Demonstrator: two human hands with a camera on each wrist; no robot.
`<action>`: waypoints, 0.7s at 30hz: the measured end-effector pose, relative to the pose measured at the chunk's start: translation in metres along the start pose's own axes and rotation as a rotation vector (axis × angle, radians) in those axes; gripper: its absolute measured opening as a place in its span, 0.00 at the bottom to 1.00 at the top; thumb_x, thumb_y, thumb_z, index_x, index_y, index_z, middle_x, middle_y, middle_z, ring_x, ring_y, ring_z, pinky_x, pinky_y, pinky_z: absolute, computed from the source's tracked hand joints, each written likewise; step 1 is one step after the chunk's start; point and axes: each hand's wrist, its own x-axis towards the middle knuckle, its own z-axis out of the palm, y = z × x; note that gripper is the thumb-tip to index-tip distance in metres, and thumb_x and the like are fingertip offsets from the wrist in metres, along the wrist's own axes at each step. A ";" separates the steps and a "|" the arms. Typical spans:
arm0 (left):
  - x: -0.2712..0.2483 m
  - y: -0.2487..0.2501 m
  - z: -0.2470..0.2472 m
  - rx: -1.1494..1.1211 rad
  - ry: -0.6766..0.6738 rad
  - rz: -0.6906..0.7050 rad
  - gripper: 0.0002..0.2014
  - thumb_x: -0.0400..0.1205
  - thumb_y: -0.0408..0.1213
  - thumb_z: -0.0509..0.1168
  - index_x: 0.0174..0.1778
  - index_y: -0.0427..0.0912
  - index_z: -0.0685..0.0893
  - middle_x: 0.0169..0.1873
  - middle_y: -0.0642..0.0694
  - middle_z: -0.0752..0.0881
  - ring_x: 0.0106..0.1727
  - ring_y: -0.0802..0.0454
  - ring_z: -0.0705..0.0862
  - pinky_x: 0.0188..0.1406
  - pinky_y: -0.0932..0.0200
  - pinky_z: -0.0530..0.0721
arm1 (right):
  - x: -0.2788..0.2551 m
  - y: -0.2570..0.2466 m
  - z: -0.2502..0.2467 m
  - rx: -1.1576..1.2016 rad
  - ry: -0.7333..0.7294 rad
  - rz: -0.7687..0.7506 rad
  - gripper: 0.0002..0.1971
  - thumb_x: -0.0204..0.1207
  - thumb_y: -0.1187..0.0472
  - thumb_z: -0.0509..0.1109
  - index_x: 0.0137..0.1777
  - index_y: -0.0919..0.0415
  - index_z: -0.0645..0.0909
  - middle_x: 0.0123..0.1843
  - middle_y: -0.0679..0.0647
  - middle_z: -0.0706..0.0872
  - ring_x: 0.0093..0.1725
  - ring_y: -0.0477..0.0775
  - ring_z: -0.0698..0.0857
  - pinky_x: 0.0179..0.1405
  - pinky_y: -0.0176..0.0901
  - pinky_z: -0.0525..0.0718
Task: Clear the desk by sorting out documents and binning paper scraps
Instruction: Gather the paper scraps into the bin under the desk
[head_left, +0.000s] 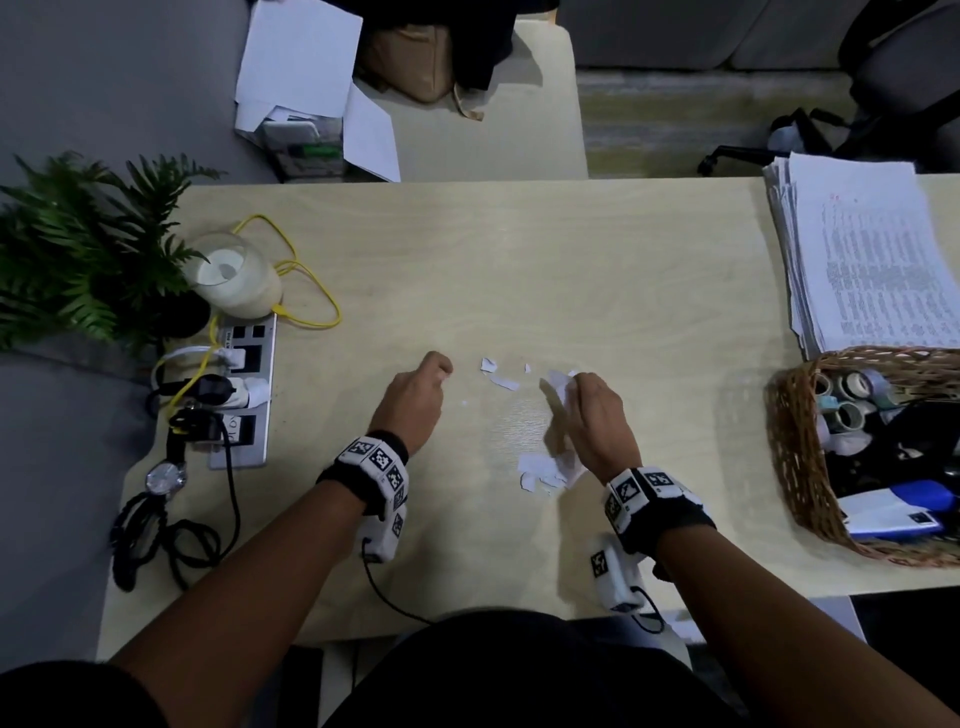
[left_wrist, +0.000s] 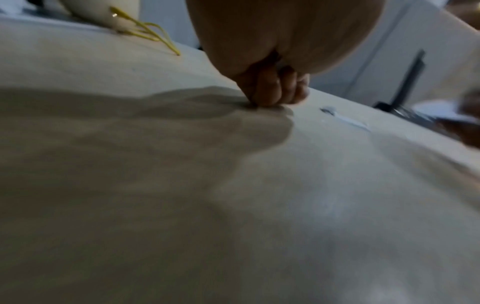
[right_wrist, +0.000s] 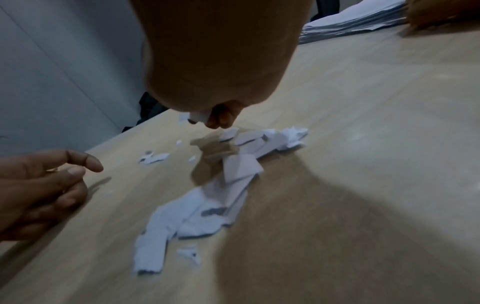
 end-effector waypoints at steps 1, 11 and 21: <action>-0.004 -0.001 0.002 0.036 -0.011 0.055 0.08 0.86 0.34 0.52 0.50 0.49 0.75 0.29 0.46 0.78 0.31 0.40 0.77 0.32 0.50 0.77 | 0.002 -0.002 -0.002 0.029 -0.001 0.027 0.12 0.86 0.55 0.59 0.48 0.63 0.78 0.42 0.55 0.82 0.42 0.56 0.79 0.42 0.40 0.70; -0.010 0.000 0.015 0.132 0.080 0.174 0.08 0.84 0.47 0.63 0.55 0.50 0.78 0.46 0.54 0.84 0.38 0.51 0.79 0.40 0.55 0.79 | 0.027 -0.027 0.004 0.030 -0.087 0.148 0.19 0.71 0.51 0.53 0.26 0.64 0.69 0.24 0.60 0.75 0.28 0.59 0.73 0.29 0.49 0.71; 0.032 0.044 0.026 0.384 -0.055 0.218 0.01 0.85 0.40 0.59 0.50 0.49 0.74 0.44 0.47 0.77 0.43 0.42 0.81 0.36 0.48 0.81 | 0.029 -0.029 0.043 -0.341 -0.143 0.004 0.11 0.81 0.53 0.64 0.61 0.53 0.74 0.44 0.58 0.89 0.46 0.64 0.86 0.34 0.47 0.75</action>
